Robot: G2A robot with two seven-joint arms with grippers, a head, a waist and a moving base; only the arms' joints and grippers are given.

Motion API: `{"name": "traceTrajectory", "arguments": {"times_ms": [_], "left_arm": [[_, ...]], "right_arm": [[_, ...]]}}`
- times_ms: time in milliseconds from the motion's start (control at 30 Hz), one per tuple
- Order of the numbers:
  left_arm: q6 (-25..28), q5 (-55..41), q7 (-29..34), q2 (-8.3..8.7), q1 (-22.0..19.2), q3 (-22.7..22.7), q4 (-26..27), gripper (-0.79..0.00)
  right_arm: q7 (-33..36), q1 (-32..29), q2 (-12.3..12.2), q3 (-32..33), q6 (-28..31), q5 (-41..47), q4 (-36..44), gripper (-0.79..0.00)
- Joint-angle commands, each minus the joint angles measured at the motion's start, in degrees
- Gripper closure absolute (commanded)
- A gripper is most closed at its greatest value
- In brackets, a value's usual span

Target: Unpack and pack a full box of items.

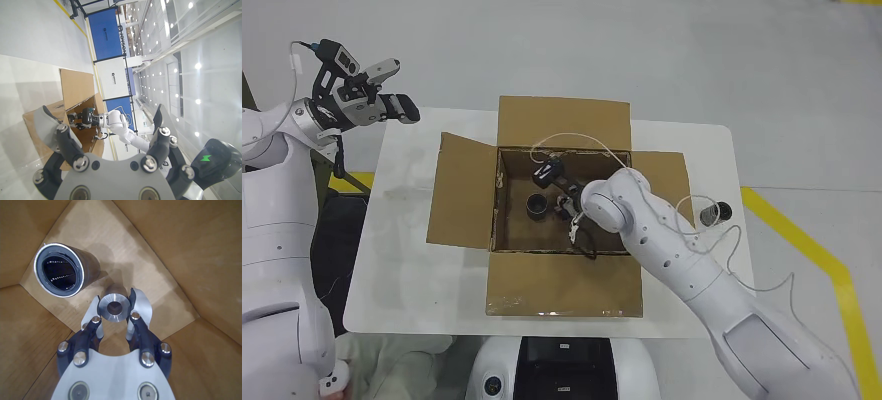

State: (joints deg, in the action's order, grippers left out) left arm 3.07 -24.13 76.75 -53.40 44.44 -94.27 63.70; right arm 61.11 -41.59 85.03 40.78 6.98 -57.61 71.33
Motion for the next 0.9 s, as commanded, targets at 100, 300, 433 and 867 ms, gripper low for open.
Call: {"name": "traceTrajectory", "arguments": {"times_ms": [100,300,433,867], "left_arm": [[0.00,0.00,0.00,0.00,0.00,0.00,0.00,-0.785],[0.00,0.00,0.00,0.00,0.00,0.00,0.00,-0.785],[0.00,0.00,0.00,0.00,0.00,0.00,0.00,-0.785],[0.00,0.00,0.00,0.00,0.00,0.00,0.00,-0.785]], "right_arm": [[1.14,-2.87,-1.21,2.97,-0.42,-1.15,7.28,0.000],[1.76,-8.87,-3.17,7.80,-1.72,-4.30,18.94,0.000],[2.27,-13.04,-4.26,10.89,-2.39,-5.92,25.79,0.000],[0.97,-20.92,-6.08,18.34,-4.38,-7.89,39.50,0.000]]}}
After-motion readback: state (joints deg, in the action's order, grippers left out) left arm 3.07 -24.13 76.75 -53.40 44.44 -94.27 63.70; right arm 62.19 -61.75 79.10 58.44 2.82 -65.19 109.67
